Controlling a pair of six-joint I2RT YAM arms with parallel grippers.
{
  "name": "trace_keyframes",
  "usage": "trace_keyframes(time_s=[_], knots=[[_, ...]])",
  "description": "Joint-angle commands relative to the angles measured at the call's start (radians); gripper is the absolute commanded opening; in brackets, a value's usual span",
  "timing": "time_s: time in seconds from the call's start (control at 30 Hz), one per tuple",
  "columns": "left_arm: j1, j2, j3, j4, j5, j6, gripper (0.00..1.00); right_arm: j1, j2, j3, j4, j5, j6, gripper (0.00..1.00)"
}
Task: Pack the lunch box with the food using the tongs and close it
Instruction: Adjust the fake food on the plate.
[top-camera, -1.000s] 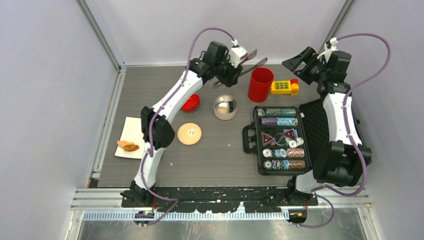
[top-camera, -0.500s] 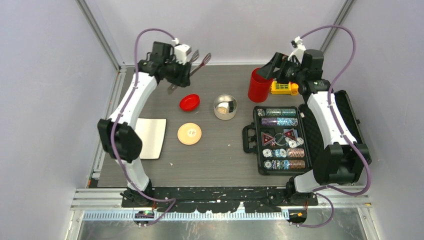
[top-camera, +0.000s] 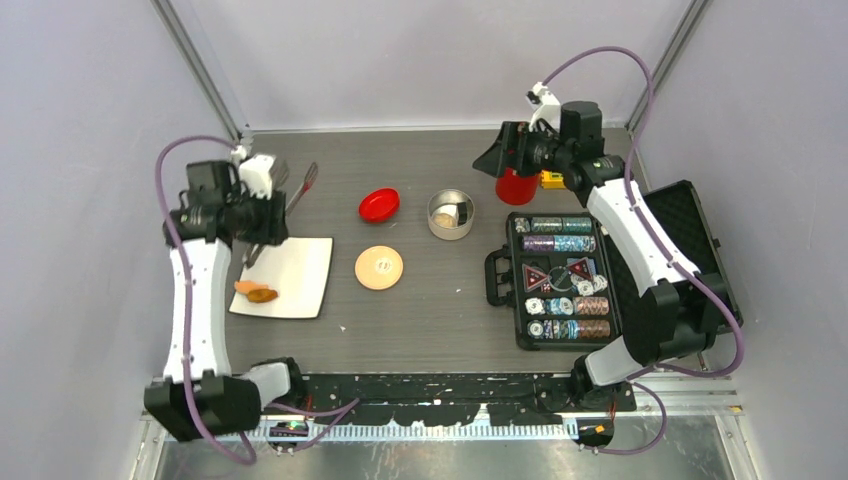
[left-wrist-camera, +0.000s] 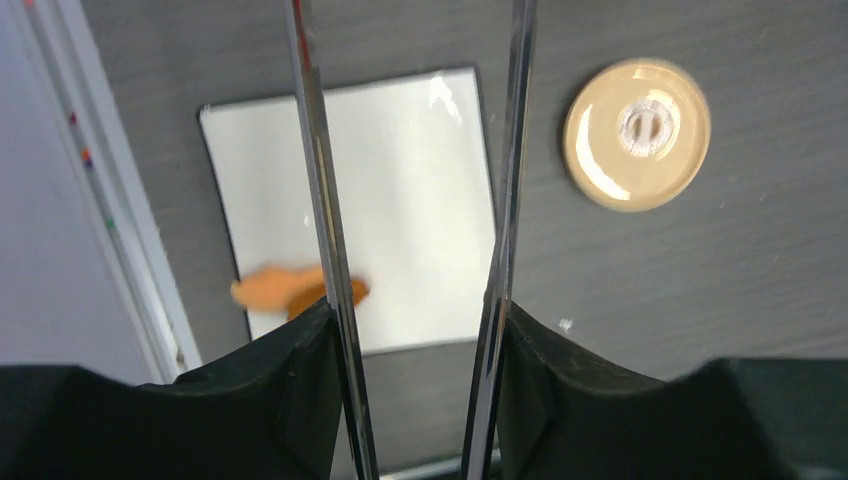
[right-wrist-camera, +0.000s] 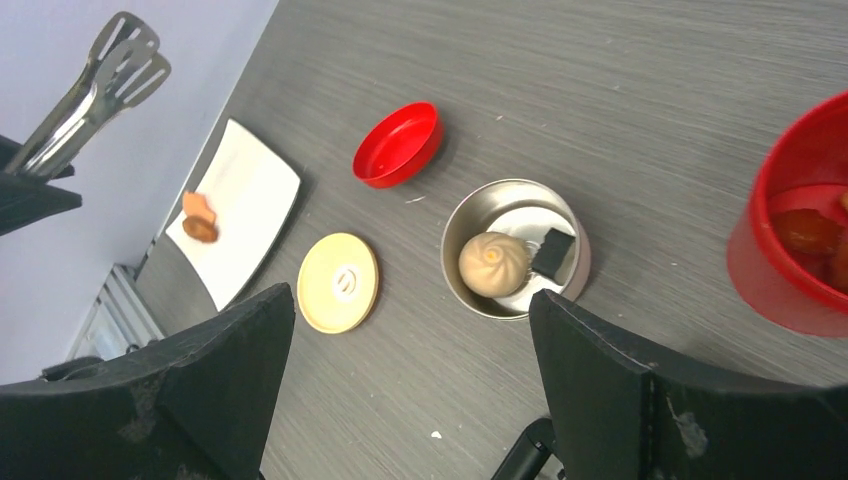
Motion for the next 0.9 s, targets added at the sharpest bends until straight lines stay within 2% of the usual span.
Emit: trace_keyframes(time_s=[0.0, 0.23, 0.43, 0.63, 0.87], knots=[[0.117, -0.176, -0.099, -0.170, -0.004, 0.198, 0.52, 0.053, -0.007, 0.027, 0.008, -0.006, -0.052, 0.92], [0.271, -0.239, -0.143, -0.390, -0.080, 0.520, 0.50, 0.097, 0.013, 0.015, 0.028, -0.003, -0.054, 0.92], [0.301, -0.150, -0.082, -0.526, -0.117, 0.710, 0.49, 0.107, 0.039, 0.036, 0.038, -0.004, -0.047, 0.92], [0.307, -0.052, -0.025, -0.579, -0.238, 0.889, 0.49, 0.107, 0.057, 0.053, 0.052, 0.004, -0.058, 0.92], [0.408, 0.050, 0.023, -0.575, -0.330, 1.042, 0.47, 0.106, 0.032, 0.009, 0.072, 0.013, -0.059, 0.92]])
